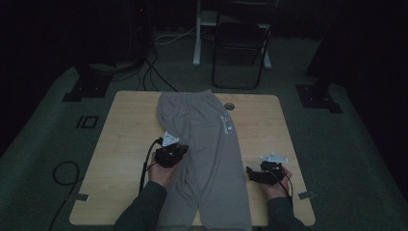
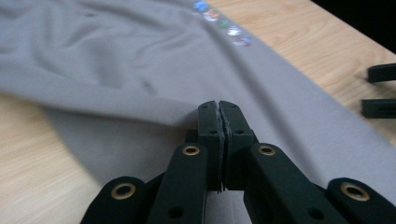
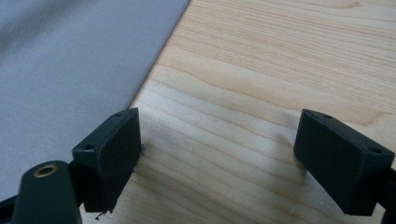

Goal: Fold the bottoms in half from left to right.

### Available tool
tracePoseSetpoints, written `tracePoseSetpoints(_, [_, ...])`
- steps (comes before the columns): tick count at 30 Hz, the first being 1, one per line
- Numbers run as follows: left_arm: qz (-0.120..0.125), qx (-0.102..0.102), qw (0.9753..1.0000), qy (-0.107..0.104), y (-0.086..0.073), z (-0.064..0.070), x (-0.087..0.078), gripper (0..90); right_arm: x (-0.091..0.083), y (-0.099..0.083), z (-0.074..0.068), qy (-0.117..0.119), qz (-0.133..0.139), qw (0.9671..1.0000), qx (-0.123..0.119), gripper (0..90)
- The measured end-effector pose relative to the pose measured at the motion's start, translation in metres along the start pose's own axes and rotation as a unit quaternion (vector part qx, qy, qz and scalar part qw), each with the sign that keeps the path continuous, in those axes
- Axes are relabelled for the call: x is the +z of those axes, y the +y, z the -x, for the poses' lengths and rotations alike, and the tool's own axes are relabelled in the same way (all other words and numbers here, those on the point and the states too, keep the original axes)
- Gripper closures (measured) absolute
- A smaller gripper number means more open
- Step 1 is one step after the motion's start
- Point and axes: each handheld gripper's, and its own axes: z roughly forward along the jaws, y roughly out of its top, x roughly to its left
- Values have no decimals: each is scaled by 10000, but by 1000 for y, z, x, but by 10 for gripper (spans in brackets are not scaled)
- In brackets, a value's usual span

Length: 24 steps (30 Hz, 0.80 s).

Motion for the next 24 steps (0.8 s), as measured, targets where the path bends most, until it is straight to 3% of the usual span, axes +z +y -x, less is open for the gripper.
tracePoseSetpoints(12, [-42,321,9987,-387,31,36,38,887,2,1,0,-8,3,10000,17,145])
tracePoseSetpoints(16, [-51,526,9972,-538,50,59,56,889,2,2,0,-5,1,10000,11,145])
tracePoseSetpoints(18, [-51,526,9972,-538,50,59,56,889,2,2,0,-11,3,10000,15,145])
tracePoseSetpoints(20, [-16,662,9955,-672,62,76,67,890,2,2,1,-157,28,9997,162,181])
tracePoseSetpoints(23, [-70,692,9931,-941,69,100,89,890,2,3,4,-248,46,9993,259,184])
tracePoseSetpoints(24, [-70,692,9931,-941,69,100,89,890,2,3,4,-248,46,9993,259,184])
